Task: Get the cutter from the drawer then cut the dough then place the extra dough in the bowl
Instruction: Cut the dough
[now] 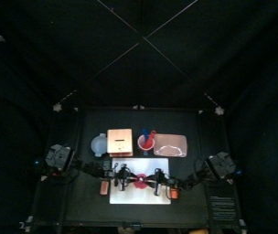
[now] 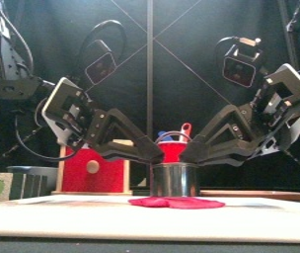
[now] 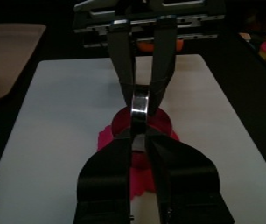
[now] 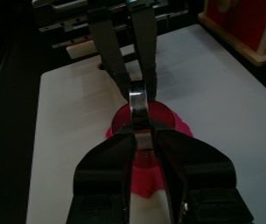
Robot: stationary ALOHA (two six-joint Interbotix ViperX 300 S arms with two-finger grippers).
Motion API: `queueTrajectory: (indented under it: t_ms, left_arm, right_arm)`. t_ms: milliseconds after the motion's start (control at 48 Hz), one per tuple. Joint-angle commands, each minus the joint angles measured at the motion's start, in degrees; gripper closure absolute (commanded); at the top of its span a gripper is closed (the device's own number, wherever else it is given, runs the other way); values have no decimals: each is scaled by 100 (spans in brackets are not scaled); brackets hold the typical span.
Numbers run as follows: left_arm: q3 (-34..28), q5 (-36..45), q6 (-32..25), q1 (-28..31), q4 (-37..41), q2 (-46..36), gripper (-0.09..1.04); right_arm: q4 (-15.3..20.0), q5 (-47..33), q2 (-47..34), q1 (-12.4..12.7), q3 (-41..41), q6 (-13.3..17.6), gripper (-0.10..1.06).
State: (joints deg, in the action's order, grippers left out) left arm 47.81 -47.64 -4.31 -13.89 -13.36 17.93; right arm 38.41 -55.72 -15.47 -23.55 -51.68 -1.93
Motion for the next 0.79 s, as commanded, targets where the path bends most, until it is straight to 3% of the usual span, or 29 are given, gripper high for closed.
queueTrajectory:
  t_ms: [21,792]
  left_arm:
    - [44,18,-26,-53,-105,-62,52]
    - [-70,554,-35,-167,-123,-53,53]
  right_arm:
    - [-18,70,246,0,70,0,36]
    - [88,835,176,0,53,35,36]
